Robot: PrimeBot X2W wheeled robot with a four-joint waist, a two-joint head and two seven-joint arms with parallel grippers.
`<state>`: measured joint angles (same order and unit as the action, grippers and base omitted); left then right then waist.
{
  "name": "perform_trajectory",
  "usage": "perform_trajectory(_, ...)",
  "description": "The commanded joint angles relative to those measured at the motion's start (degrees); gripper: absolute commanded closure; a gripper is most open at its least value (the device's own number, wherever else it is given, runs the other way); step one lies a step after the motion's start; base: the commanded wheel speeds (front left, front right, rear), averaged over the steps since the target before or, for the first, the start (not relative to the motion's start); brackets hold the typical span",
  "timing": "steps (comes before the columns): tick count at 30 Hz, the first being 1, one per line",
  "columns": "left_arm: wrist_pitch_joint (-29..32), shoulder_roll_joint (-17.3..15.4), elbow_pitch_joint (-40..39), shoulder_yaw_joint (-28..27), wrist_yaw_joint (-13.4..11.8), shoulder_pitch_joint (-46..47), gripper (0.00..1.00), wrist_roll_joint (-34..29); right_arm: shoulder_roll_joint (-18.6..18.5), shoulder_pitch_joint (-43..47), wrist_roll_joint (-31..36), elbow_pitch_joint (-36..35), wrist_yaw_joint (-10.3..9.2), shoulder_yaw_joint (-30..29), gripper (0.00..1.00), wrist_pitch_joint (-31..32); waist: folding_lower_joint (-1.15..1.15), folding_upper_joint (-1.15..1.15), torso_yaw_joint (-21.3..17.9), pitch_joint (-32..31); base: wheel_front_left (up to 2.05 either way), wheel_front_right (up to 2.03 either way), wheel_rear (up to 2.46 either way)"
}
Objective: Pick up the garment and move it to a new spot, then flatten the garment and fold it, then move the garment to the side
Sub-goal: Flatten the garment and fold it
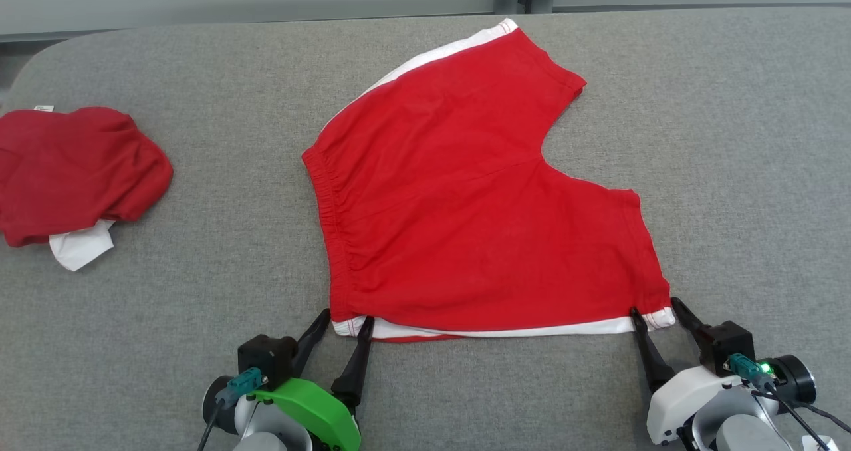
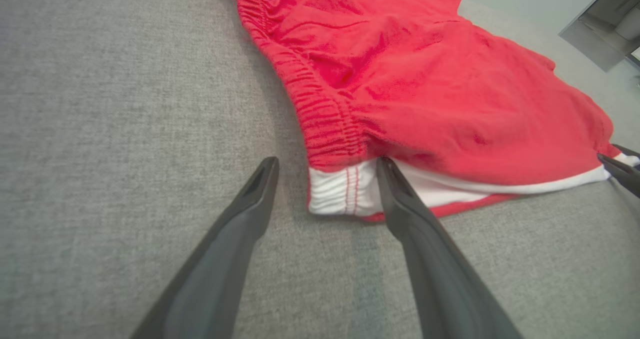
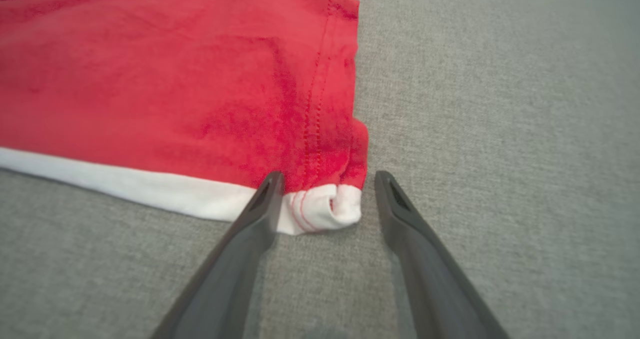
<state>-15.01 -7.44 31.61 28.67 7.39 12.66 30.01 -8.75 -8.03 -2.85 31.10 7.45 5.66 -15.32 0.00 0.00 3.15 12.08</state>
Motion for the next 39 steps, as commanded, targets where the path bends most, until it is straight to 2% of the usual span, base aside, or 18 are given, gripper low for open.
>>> perform_trajectory(1,-0.08,-0.60,0.44,0.54,0.16,1.04,0.00,0.79,0.15,-0.23,-0.56,1.32,0.06,1.05,0.39,0.32,0.00,0.00,0.03,0.17,0.00,0.00,0.00)
perform_trajectory(2,-0.08,-0.68,0.72,0.93,0.16,1.34,0.00,1.27,0.13,-0.40,-1.02,1.54,0.05,1.31,0.53,0.32,0.00,0.00,0.00,0.26,0.00,0.00,0.00)
perform_trajectory(5,-0.10,-1.15,1.41,2.17,0.16,1.94,0.00,2.34,-0.23,-0.92,-1.96,1.80,0.03,1.78,0.71,0.40,0.00,0.00,-0.11,0.43,0.00,0.00,0.00)
perform_trajectory(7,-0.11,-1.41,1.69,2.84,0.16,2.22,0.00,3.20,-0.43,-0.92,-2.58,1.82,0.02,2.33,0.91,0.41,0.00,0.00,-0.20,0.42,0.00,0.00,0.00)
perform_trajectory(8,-0.11,-1.49,1.75,3.31,0.16,2.32,0.11,3.75,-0.59,-0.93,-2.87,1.79,-0.01,2.58,1.00,0.41,0.00,0.00,-0.27,0.41,0.00,0.00,0.00)
perform_trajectory(9,-0.11,-1.60,1.75,4.03,0.17,2.47,0.54,4.27,-0.75,-0.92,-3.31,1.69,-0.01,2.93,1.00,0.41,0.00,0.00,-0.34,0.41,0.00,0.00,0.00)
perform_trajectory(10,-0.12,-1.72,1.42,4.85,0.17,2.65,0.87,4.64,-0.82,-0.90,-3.79,1.47,-0.01,3.34,1.00,0.40,0.00,0.00,-0.38,0.43,0.00,0.00,0.00)
perform_trajectory(11,-0.12,-1.89,0.98,5.88,0.17,2.75,1.00,5.23,-0.90,-0.88,-4.49,1.06,-0.01,3.67,1.00,0.40,0.00,0.00,-0.42,0.42,0.00,0.00,0.00)
perform_trajectory(15,0.07,-3.57,-2.10,9.30,0.17,2.00,1.00,9.59,-1.13,0.23,-9.57,-1.51,0.00,4.52,1.00,0.25,0.00,0.00,-0.45,0.16,0.00,0.00,0.00)
perform_trajectory(18,0.28,-6.56,-5.58,10.79,0.17,0.37,1.00,13.40,-3.37,2.52,-15.00,-4.29,-0.01,5.21,1.00,0.23,0.00,0.00,-0.26,-0.57,0.00,0.00,0.00)
perform_trajectory(22,2.52,-10.93,-13.97,12.57,0.08,-3.09,1.00,21.16,-8.19,7.60,-24.00,-10.14,-0.01,4.48,1.00,0.82,0.00,0.00,0.07,-1.78,0.00,0.00,0.00)
perform_trajectory(23,2.52,-10.93,-13.97,12.57,0.08,-3.09,1.00,21.16,-8.19,7.60,-24.00,-10.14,-0.01,4.48,1.00,0.82,0.00,0.00,0.07,-1.78,0.00,0.00,0.00)
perform_trajectory(28,8.09,-18.98,-28.03,12.77,0.03,-9.98,1.00,30.66,-15.06,17.05,-38.19,-24.97,-0.08,0.61,1.00,4.41,0.00,0.00,0.00,-2.00,0.00,0.00,0.00)
perform_trajectory(32,11.58,-21.16,-40.38,11.39,-0.05,-15.52,1.00,40.54,-19.20,21.53,-47.64,-40.22,-0.06,-2.94,1.00,8.81,0.00,0.00,-0.20,-0.39,0.00,0.00,0.00)
perform_trajectory(35,14.17,-22.05,-46.28,9.57,-1.80,-14.64,1.00,45.39,-20.60,18.54,-51.37,-46.12,-0.02,-4.67,1.00,12.48,0.00,0.00,0.27,2.47,0.00,0.00,0.00)
perform_trajectory(39,17.77,-20.99,-48.36,5.86,-6.45,-8.53,1.00,50.73,-21.77,7.39,-51.94,-44.53,-0.01,-2.47,1.00,19.11,0.00,0.00,1.56,7.42,0.00,0.00,0.00)
